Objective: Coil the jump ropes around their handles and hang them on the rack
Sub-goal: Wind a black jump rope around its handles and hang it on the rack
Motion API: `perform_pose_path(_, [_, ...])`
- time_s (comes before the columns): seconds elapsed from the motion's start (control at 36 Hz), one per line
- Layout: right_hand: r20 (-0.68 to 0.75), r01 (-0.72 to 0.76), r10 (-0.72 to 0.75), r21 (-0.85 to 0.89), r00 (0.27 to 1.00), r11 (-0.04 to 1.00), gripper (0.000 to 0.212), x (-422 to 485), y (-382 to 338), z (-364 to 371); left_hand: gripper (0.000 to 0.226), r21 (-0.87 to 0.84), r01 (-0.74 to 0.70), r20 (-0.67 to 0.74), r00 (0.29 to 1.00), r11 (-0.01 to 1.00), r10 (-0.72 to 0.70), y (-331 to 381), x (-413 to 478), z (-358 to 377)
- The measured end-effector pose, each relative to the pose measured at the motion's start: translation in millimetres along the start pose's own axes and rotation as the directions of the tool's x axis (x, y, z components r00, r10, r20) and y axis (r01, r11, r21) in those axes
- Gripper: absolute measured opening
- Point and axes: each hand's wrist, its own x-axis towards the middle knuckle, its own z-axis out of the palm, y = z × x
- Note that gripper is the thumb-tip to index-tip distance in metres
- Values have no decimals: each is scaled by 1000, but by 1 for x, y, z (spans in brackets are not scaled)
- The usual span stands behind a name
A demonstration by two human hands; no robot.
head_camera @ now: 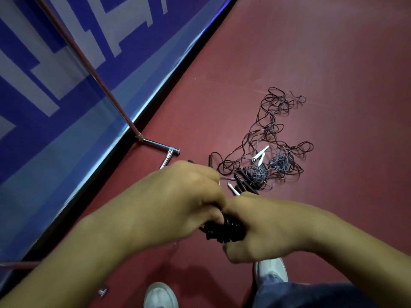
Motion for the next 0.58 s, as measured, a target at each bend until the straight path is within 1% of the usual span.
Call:
perform_pose_path(0.03, [-3, 12, -12, -3, 1000, 1000, 27, -2, -3, 0, 8, -87, 75, -5, 997, 993, -75, -3, -3, -3])
perform_pose_path(0.06, [-5, 38, -38, 15, 999, 999, 26, -5, -5, 0, 14, -180, 159, 4, 987, 971, -161, -9, -9, -3])
perform_pose_path(0.11, [-6, 113, -113, 67, 994, 991, 27, -9, -12, 0, 30, -360, 304, 1, 946, 882, -325, -15, -8, -8])
perform_pose_path(0.14, [-14, 147, -146, 97, 989, 984, 28, -11, -17, 0, 35, -470, 368, 49, 919, 802, -392, -16, -5, -9])
perform_pose_path(0.17, [-32, 168, -165, 141, 986, 976, 28, -12, -21, -1, 35, -594, 391, 109, 905, 703, -411, -18, -5, -5])
perform_pose_path(0.19, [-64, 175, -166, 204, 984, 963, 27, -12, -23, -3, 32, -704, 397, 134, 888, 588, -440, -17, -3, 0])
perform_pose_path(0.22, [-103, 164, -141, 272, 985, 948, 22, -11, -22, -8, 29, -789, 395, 136, 860, 472, -492, -17, -2, 9])
perform_pose_path(0.25, [-139, 139, -99, 324, 985, 936, 18, -10, -20, -13, 26, -844, 381, 123, 822, 378, -555, -17, -1, 20])
perform_pose_path(0.28, [-167, 112, -54, 359, 984, 927, 15, -8, -16, -18, 26, -867, 373, 102, 784, 332, -612, -19, -2, 32])
perform_pose_path(0.33, [-221, 79, 8, 382, 975, 921, 17, -4, -8, -24, 34, -875, 379, 81, 730, 303, -679, -20, -1, 52])
perform_pose_path(0.39, [-283, 53, 72, 410, 956, 911, 26, 2, -1, -25, 26, -896, 360, 77, 701, 259, -709, -19, 0, 65])
perform_pose_path(0.44, [-323, 29, 140, 467, 936, 884, 44, 7, 7, -22, 23, -918, 338, 79, 666, 206, -741, -19, 1, 71])
perform_pose_path(0.5, [-338, 58, 151, 538, 929, 841, 53, 10, 12, -21, 21, -940, 304, 92, 658, 152, -747, -18, 1, 76])
perform_pose_path(0.58, [-405, 154, 144, 619, 903, 771, 44, 11, 16, -25, 23, -956, 279, 124, 653, 85, -747, -14, -1, 80])
